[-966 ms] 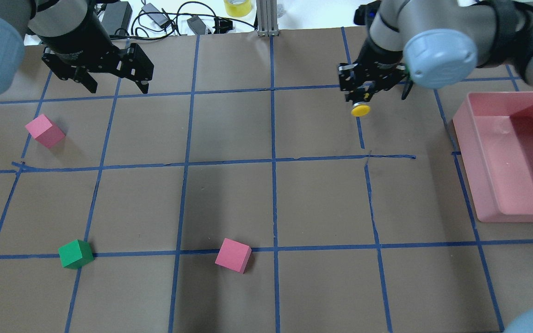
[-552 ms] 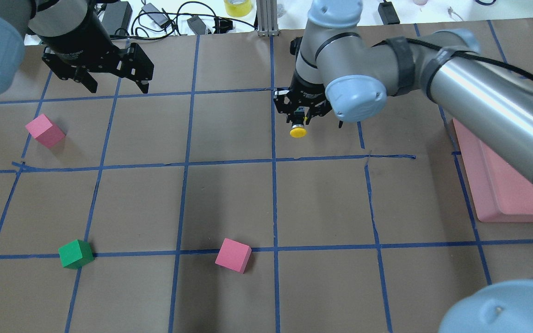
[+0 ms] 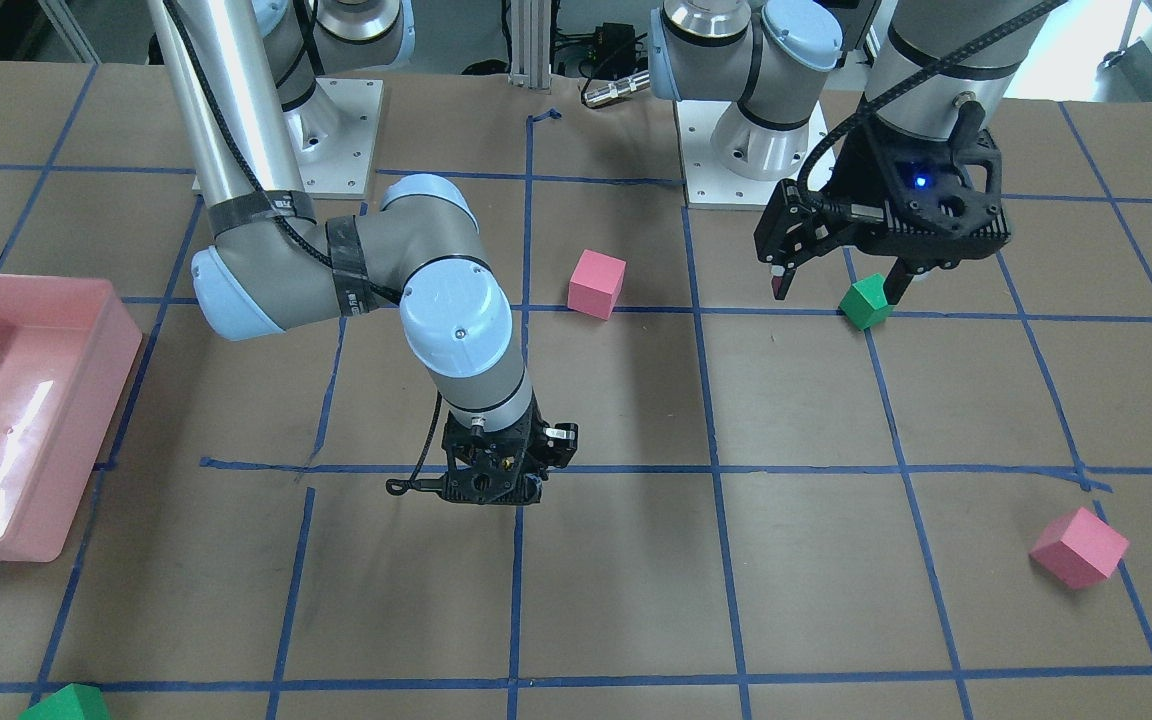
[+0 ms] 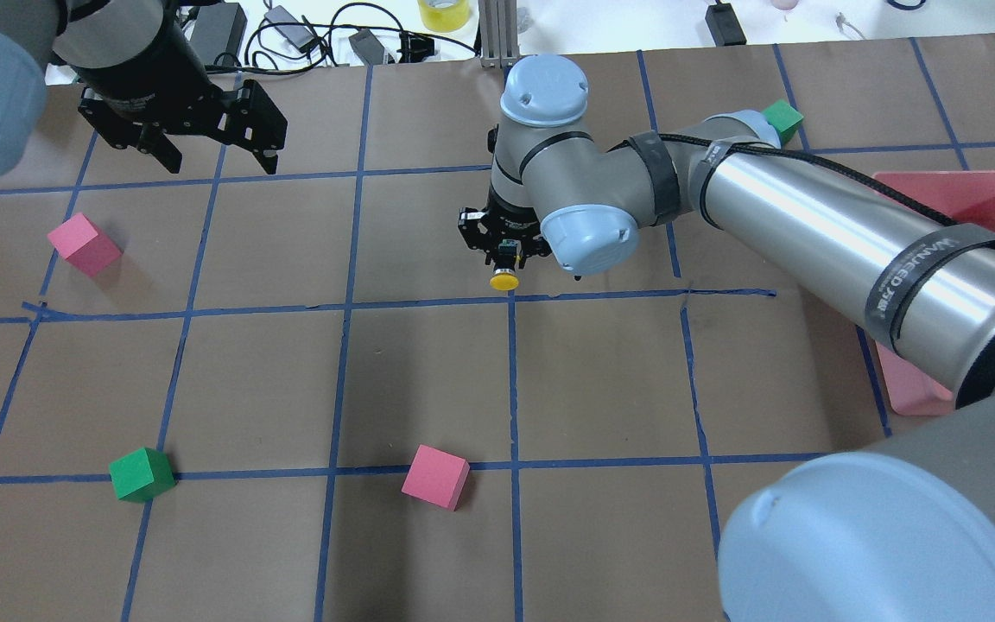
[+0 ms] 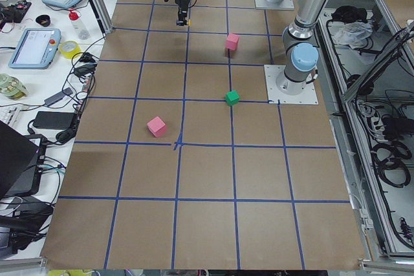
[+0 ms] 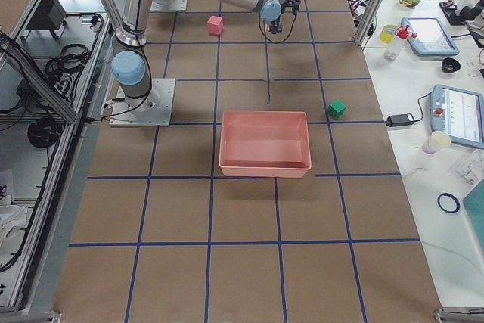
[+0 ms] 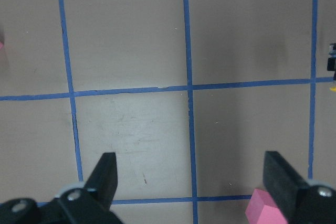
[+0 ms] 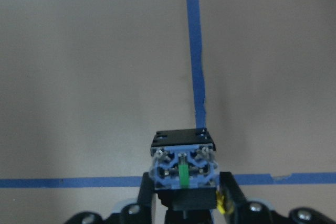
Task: Align button upright
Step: 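Carry the switch to the table center and set it down, right gripper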
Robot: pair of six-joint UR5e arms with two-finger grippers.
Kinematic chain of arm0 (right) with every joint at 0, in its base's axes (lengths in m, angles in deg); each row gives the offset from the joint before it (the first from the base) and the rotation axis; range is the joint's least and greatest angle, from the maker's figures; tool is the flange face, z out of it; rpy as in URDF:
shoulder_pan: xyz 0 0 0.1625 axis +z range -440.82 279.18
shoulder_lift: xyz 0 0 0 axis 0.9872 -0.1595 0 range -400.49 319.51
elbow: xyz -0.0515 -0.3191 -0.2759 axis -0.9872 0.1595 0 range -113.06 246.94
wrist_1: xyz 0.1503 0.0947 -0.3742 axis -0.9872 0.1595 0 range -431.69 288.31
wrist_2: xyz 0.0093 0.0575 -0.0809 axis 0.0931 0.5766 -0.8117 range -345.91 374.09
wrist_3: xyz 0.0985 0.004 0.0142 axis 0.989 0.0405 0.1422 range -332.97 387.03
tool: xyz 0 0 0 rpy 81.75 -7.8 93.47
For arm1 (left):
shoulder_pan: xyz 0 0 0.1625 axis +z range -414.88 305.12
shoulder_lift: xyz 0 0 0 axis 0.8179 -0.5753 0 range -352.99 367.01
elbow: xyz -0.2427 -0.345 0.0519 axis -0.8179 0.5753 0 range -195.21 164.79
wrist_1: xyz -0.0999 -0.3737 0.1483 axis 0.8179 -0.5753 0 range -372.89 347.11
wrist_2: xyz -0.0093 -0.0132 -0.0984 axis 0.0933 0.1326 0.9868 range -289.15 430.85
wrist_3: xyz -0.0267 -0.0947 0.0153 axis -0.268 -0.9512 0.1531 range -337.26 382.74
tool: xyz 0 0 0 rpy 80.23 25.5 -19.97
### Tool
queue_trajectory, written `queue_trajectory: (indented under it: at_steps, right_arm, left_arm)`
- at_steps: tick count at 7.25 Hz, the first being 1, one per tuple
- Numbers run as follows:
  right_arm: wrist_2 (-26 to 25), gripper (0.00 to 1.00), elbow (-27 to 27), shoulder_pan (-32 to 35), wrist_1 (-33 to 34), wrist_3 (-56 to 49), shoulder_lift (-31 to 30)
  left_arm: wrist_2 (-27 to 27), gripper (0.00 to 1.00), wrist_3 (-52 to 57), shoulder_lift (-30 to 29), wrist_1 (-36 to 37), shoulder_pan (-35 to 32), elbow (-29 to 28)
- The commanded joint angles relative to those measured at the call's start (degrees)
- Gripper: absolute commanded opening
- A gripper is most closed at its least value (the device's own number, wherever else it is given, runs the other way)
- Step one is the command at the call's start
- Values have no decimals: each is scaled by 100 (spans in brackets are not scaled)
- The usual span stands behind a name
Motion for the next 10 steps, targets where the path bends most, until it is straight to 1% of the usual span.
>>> queue_trajectory:
  at_steps: [1,3,4,5,6,7,8,9,10]
  right_arm:
    - [81,0,-188,141,273,33,133]
    - [54,0,-382,168,335,42,151]
    - [-76,0,-453,168,335,42,142]
    - [-95,10,-488,168,317,59,124]
    - [-26,34,-480,168,326,112,98]
    - [-25,64,-489,168,317,304,54]
    - [-51,100,-480,168,343,306,-77]
    - [-60,100,-480,168,248,245,-383]
    - [-104,100,-367,151,-301,148,-681]
  left_arm:
    - [0,100,0,0,5,0,0]
    - [0,100,0,0,5,0,0]
    - [0,100,0,0,5,0,0]
    - [0,100,0,0,5,0,0]
    - [0,100,0,0,5,0,0]
    - [0,100,9,9,14,-9,0]
    - [0,100,9,9,14,-9,0]
    - [-9,100,9,9,14,-9,0]
    - [-9,100,9,9,14,-9,0]
